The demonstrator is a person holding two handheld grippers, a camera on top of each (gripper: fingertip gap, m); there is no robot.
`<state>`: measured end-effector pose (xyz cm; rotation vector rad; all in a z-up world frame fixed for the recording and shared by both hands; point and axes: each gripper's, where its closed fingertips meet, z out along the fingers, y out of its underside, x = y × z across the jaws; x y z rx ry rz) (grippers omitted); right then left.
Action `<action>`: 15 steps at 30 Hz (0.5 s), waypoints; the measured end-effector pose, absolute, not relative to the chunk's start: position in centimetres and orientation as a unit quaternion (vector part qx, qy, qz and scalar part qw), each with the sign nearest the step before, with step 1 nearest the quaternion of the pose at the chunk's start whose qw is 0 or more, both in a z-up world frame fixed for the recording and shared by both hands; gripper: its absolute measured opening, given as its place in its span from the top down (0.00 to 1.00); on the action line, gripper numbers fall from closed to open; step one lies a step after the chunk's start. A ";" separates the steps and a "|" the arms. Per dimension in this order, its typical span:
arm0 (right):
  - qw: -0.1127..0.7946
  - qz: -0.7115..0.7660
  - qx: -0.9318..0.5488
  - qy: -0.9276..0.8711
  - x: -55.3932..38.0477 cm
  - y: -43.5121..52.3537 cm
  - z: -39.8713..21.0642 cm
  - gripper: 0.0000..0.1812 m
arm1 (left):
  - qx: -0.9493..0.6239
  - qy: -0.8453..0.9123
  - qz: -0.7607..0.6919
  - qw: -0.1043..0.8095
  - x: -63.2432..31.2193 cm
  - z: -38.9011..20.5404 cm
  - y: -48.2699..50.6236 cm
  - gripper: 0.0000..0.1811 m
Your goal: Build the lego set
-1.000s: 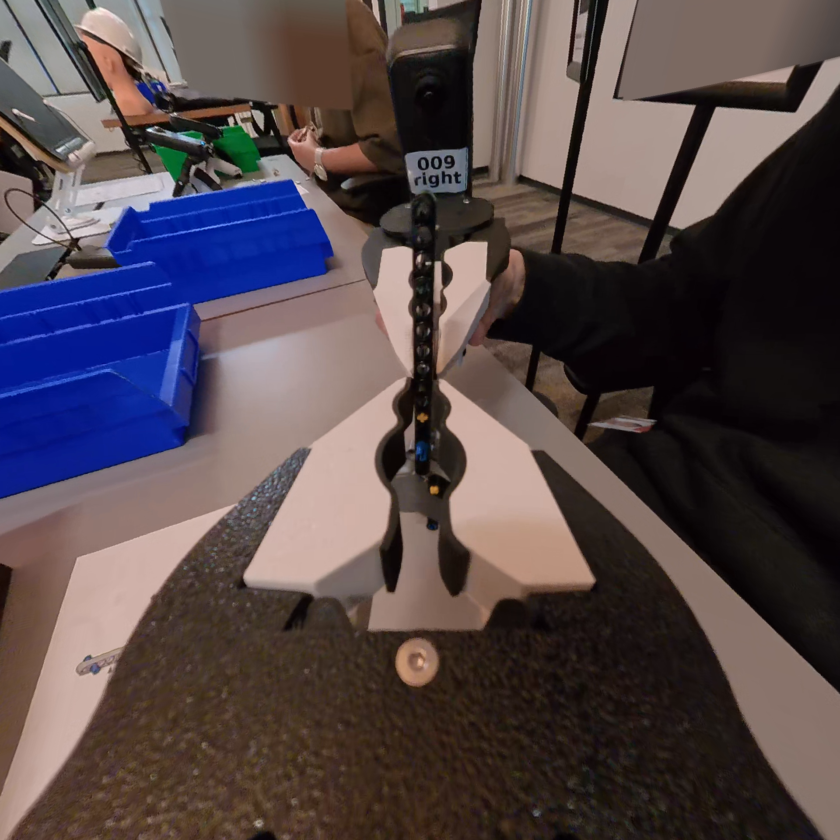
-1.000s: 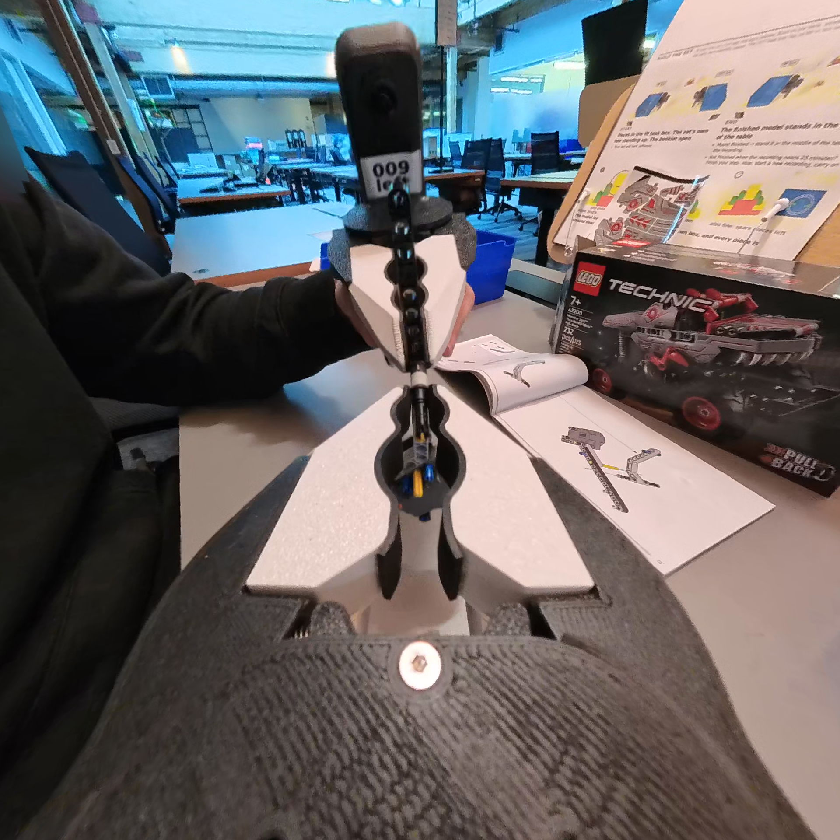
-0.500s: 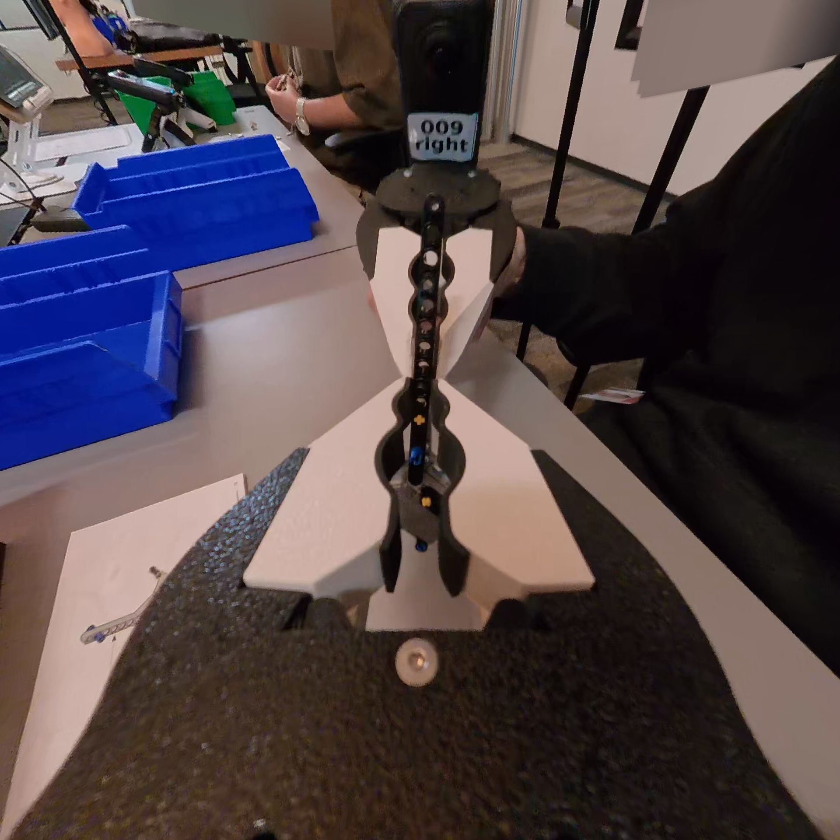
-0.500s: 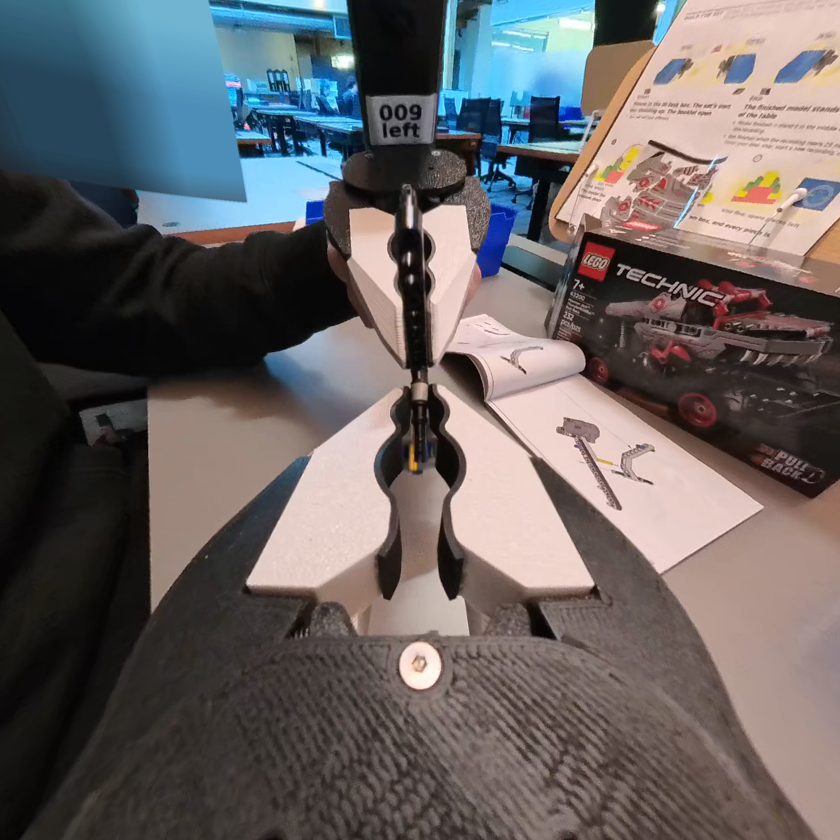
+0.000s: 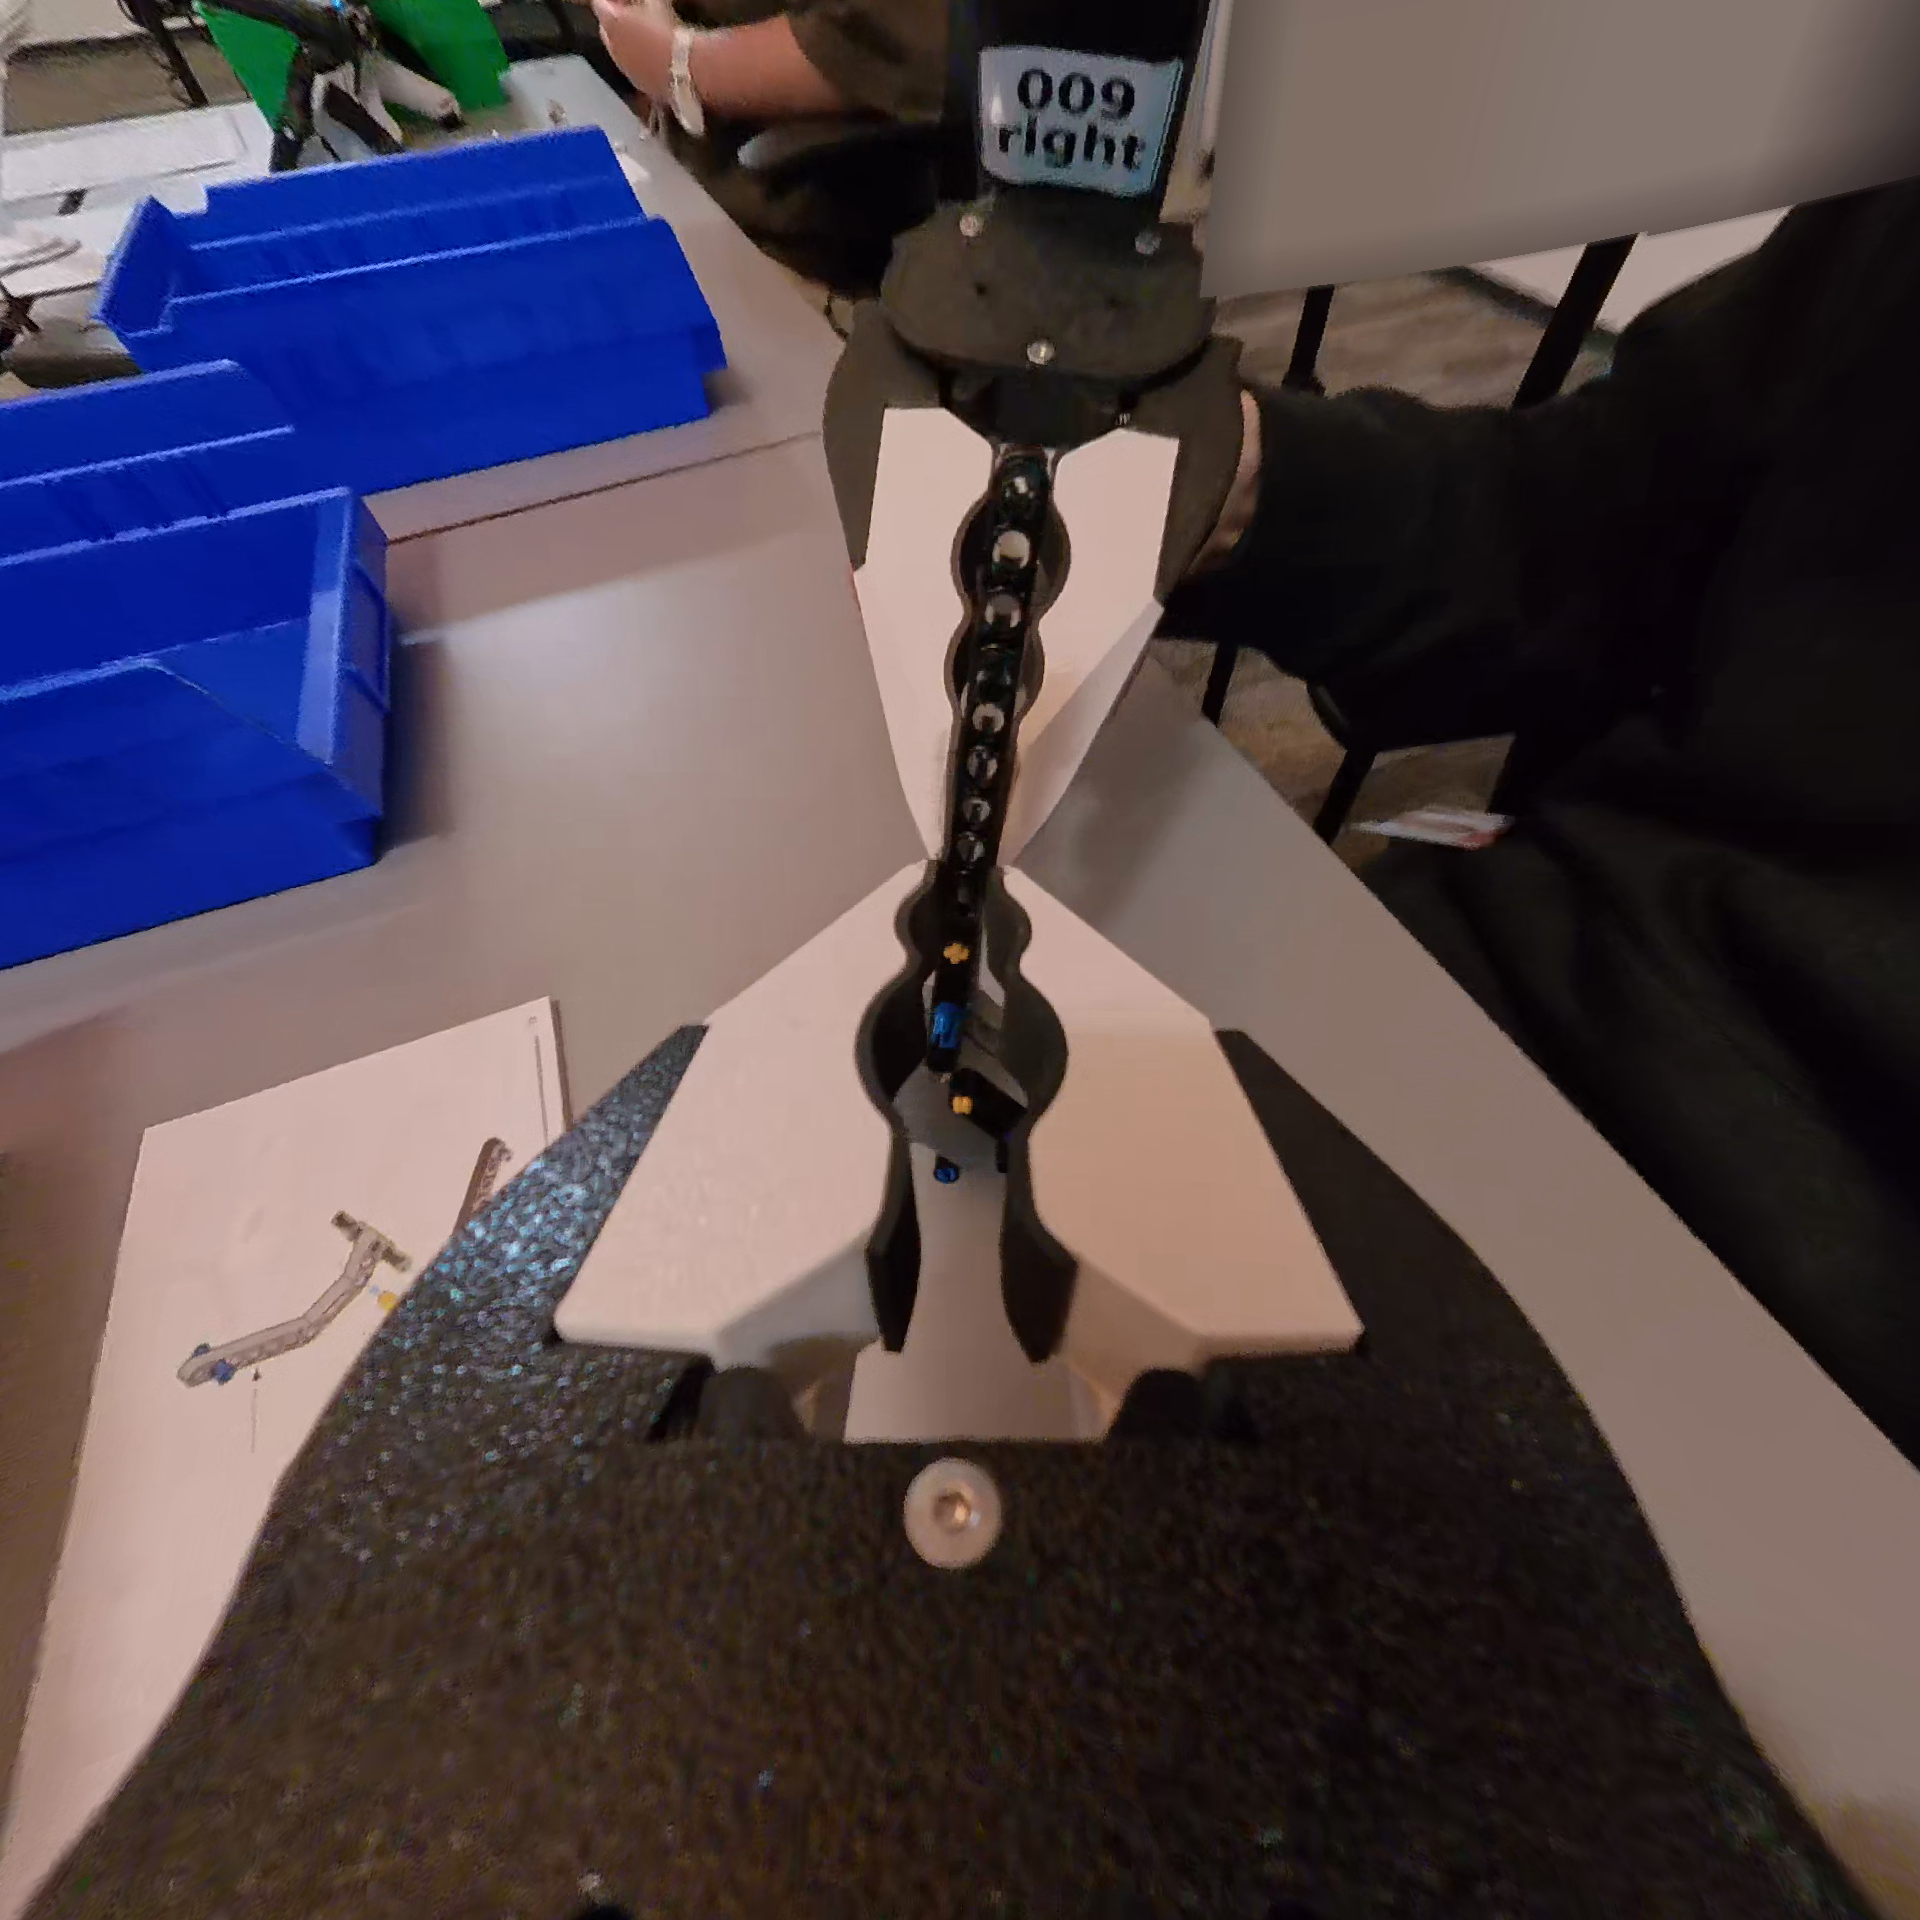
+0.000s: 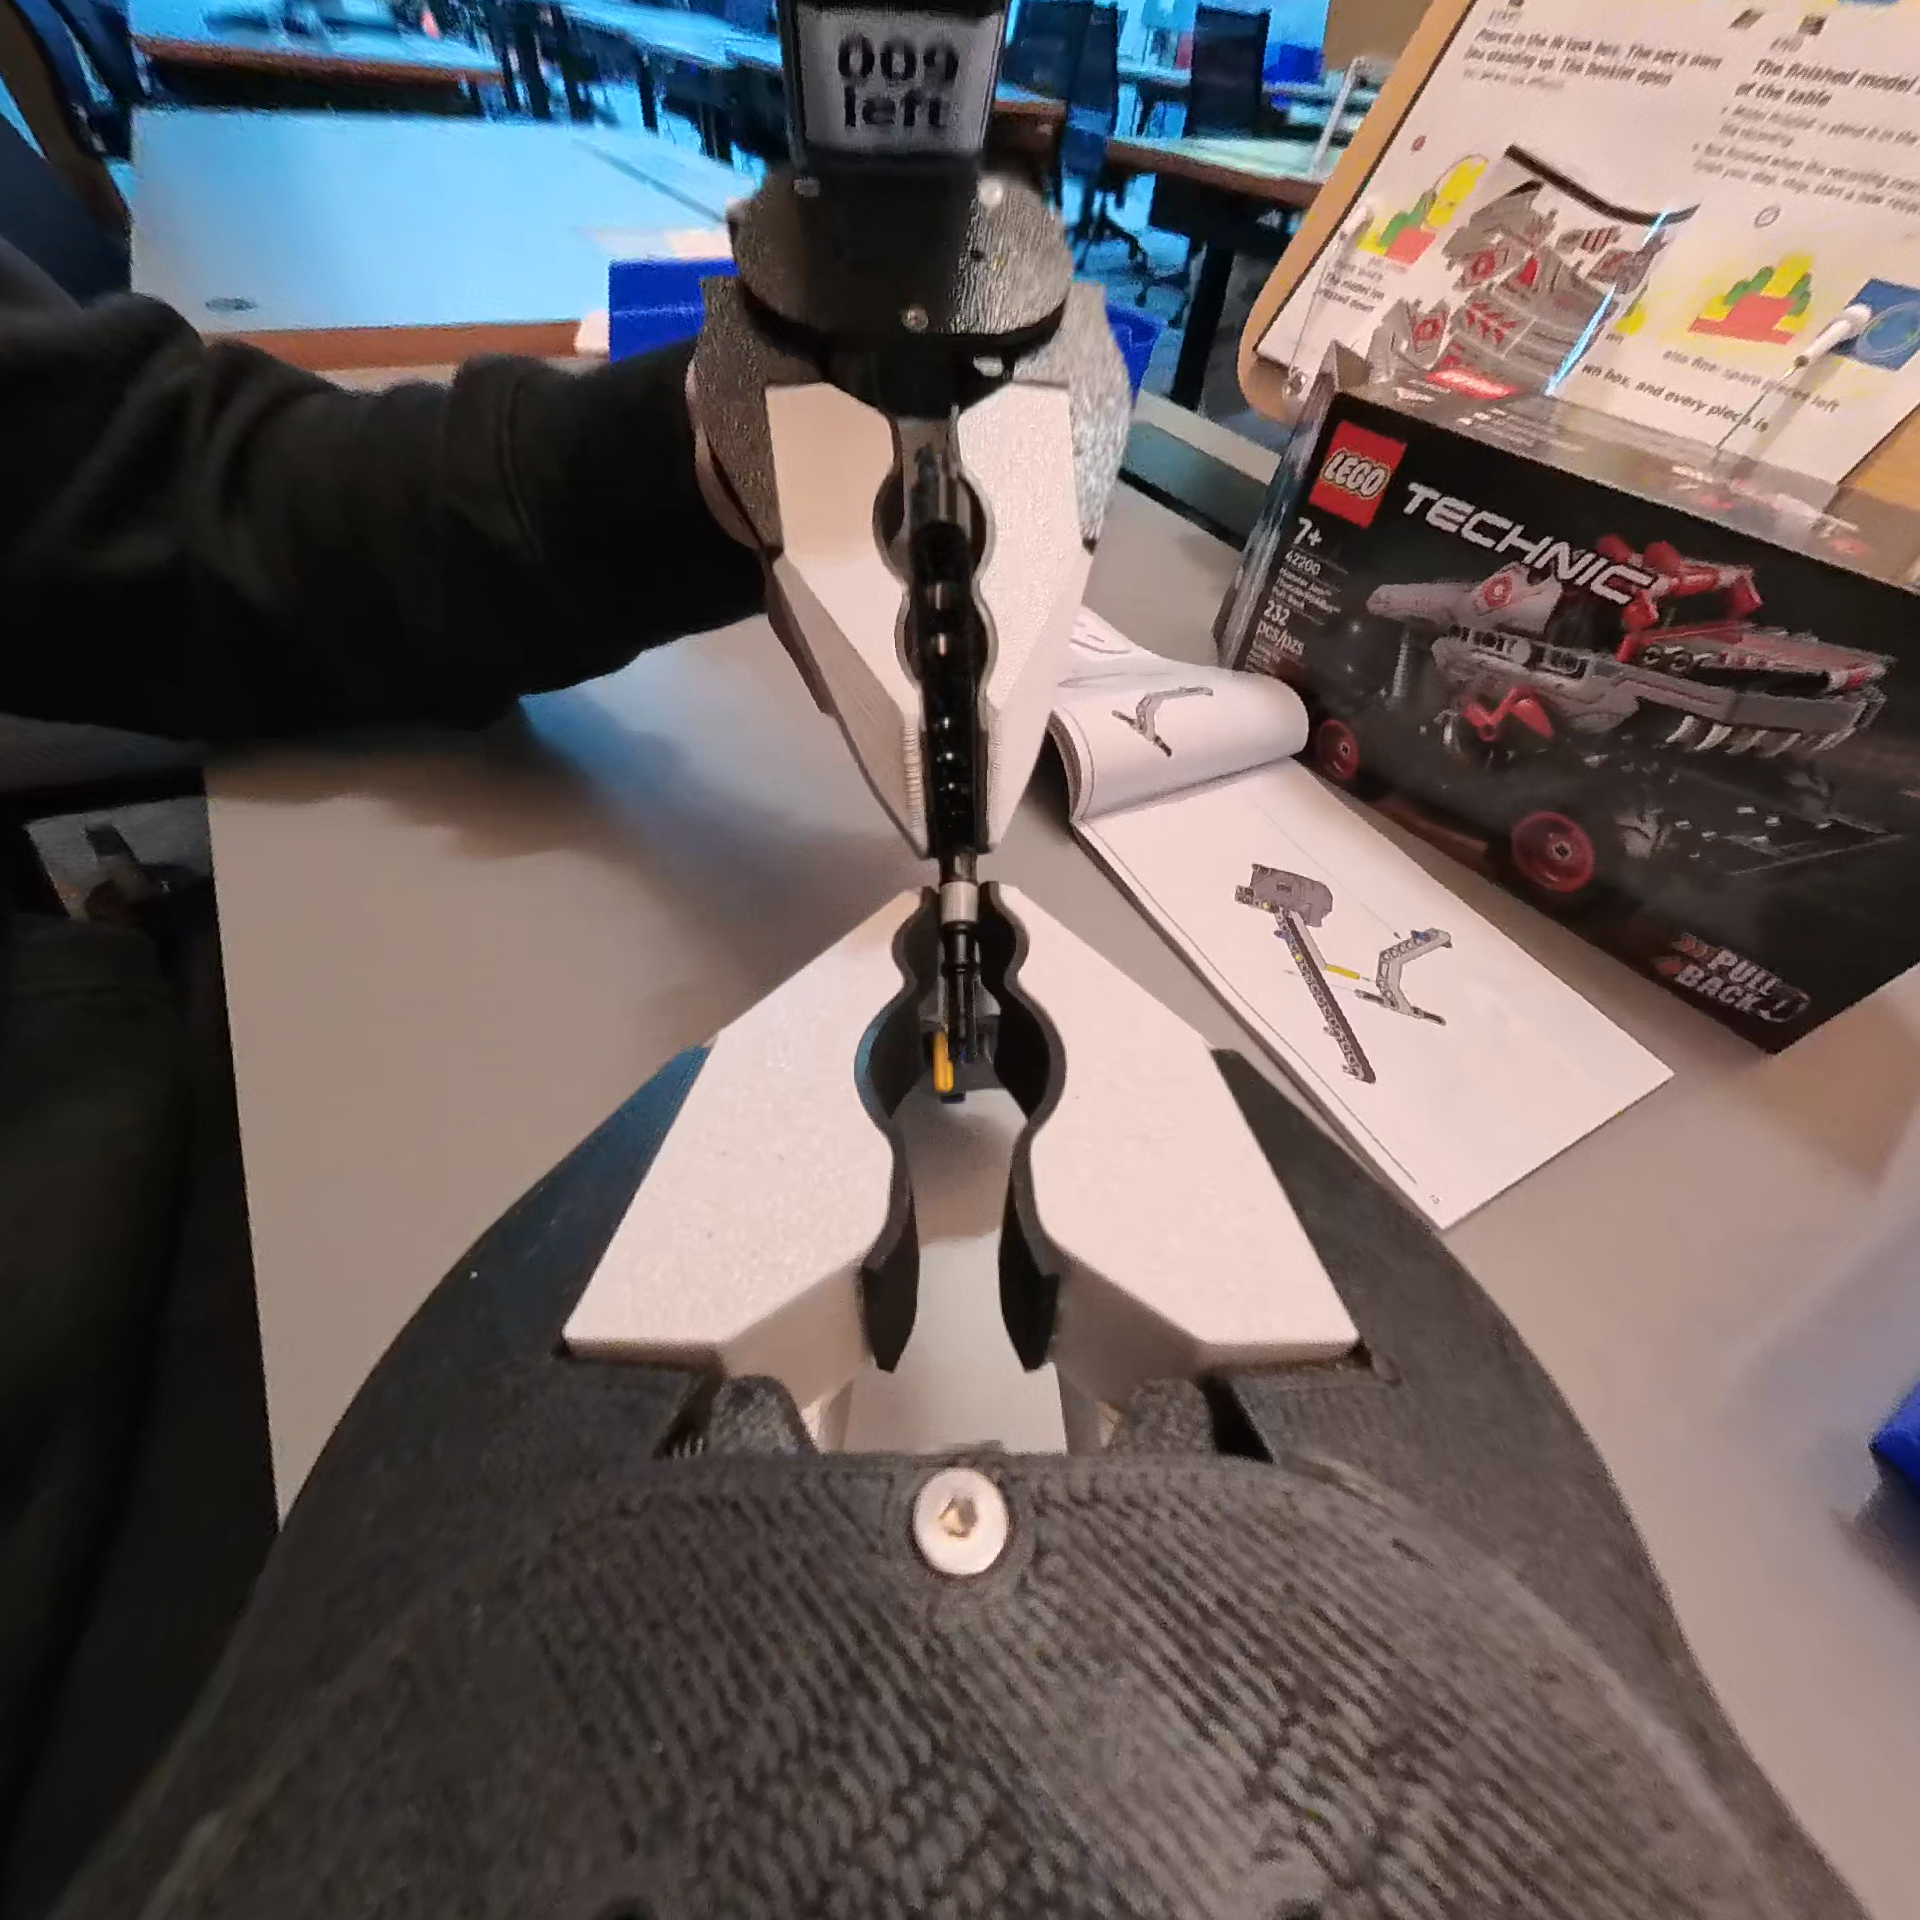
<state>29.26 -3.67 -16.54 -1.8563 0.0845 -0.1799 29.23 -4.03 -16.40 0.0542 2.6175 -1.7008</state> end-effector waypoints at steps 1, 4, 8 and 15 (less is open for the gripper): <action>0.601 -0.073 -0.795 0.038 29.2 -3.7 -16.3 0.98 | 0.012 0.834 -0.551 0.001 29.2 -16.3 -4.1 0.97; 0.559 -0.096 -0.823 0.031 29.5 -3.6 -17.7 0.98 | 0.010 0.850 -0.527 0.008 29.5 -17.7 -4.1 0.97; 0.589 -0.089 -0.802 0.042 29.8 -3.9 -16.7 0.98 | 0.001 0.831 -0.556 0.002 29.8 -16.9 -4.4 0.97; 0.658 -0.076 -0.745 0.078 30.5 -5.4 -14.0 0.90 | -0.056 0.785 -0.616 -0.015 31.1 -14.1 -3.9 0.97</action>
